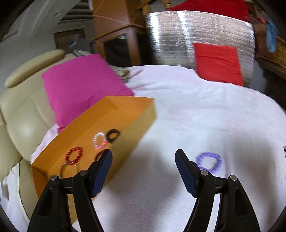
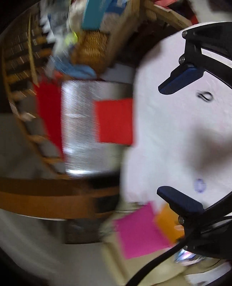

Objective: Organize jewelry
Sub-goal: 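Move both open grippers back over the remaining purple bracelet and hair tie, then grasp the purple bead bracelet with the left while the right grasps the black hair tie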

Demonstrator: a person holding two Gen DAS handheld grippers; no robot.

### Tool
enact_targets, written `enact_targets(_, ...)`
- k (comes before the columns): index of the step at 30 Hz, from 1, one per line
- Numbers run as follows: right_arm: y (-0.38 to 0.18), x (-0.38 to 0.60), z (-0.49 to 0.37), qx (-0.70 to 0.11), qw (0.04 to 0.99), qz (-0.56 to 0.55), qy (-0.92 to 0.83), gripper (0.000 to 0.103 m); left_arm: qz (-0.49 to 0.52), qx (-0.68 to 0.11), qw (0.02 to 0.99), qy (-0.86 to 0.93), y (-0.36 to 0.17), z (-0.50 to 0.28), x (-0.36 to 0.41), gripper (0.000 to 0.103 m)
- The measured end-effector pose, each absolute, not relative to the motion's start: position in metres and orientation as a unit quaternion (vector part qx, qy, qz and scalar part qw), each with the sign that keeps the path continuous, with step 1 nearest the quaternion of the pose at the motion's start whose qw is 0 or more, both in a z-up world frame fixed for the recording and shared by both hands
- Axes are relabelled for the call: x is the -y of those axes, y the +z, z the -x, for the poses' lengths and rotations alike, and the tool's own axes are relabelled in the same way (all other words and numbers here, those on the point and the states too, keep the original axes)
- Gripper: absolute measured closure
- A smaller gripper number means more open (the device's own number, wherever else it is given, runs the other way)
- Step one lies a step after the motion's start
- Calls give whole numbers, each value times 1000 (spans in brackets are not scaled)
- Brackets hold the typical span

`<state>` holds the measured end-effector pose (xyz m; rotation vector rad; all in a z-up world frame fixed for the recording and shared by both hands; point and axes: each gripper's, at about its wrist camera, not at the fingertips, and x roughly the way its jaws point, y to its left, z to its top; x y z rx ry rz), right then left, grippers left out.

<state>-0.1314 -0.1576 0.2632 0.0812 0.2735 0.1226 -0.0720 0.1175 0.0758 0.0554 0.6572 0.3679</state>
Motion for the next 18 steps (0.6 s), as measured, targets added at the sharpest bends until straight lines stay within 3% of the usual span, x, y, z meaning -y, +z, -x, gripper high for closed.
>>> enact_targets(3, 266, 205, 176, -28, 992, -115, 36, 0, -26, -329, 930, 162, 74, 67, -104, 30)
enact_targets(5, 261, 228, 182, -18, 987, -160, 23, 0, -18, -335, 930, 148, 72, 65, -99, 29)
enact_targets(14, 159, 317, 97, -217, 928, -302, 15, 0, -20, -341, 934, 106, 64, 54, -85, 29)
enact_targets(18, 111, 330, 75, -260, 913, -316, -5, 0, -50, -347, 930, 114, 59, 48, -83, 29)
